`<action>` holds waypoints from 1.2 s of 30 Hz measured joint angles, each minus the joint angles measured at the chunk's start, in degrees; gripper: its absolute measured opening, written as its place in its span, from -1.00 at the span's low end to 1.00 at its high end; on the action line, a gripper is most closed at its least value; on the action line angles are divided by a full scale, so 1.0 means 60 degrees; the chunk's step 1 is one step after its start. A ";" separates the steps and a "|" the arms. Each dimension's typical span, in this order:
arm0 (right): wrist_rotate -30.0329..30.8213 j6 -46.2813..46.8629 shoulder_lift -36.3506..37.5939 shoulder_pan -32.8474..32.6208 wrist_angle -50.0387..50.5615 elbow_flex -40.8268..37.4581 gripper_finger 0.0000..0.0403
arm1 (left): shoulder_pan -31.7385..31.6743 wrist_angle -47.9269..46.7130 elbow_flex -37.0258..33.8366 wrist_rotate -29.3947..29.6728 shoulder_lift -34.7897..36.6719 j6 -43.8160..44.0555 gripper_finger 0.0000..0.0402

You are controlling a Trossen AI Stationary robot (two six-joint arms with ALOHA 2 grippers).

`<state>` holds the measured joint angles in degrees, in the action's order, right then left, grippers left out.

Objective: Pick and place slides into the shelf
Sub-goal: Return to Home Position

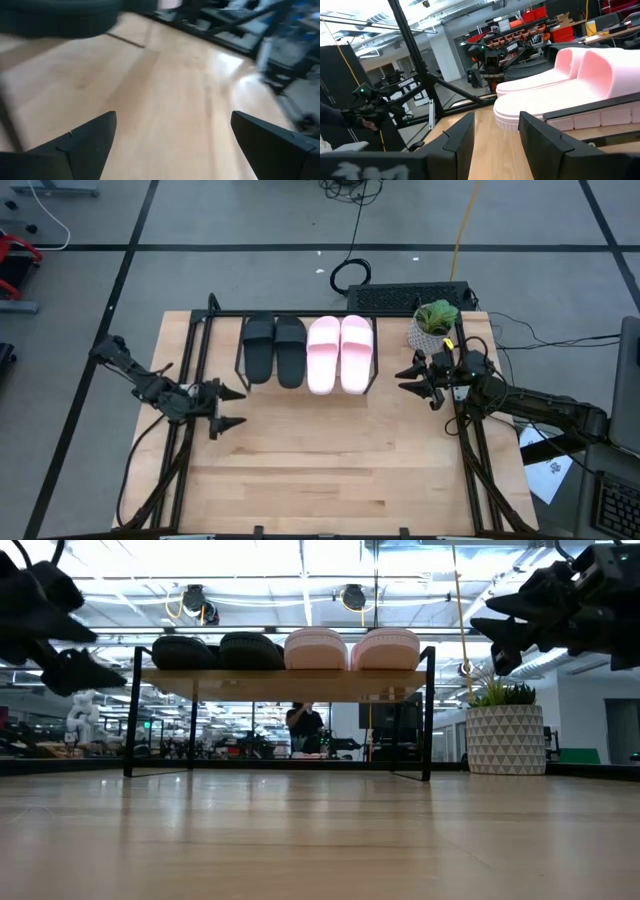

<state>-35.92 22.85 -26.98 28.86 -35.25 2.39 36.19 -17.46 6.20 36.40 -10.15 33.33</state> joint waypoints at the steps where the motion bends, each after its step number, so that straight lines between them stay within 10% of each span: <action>1: 0.0004 0.0001 -0.0001 0.0000 0.0037 0.0000 -0.29 | 0.0035 -0.0243 0.0002 0.0246 0.0006 0.0129 0.97; 36: 0.0228 0.0144 -0.0011 0.0004 0.1139 -0.0007 -0.29 | 0.0036 -0.0327 0.0036 0.0356 -0.1555 0.0721 0.97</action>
<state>-34.56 23.71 -27.05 28.88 -28.41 2.35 36.40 -19.42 6.42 38.54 -19.49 37.65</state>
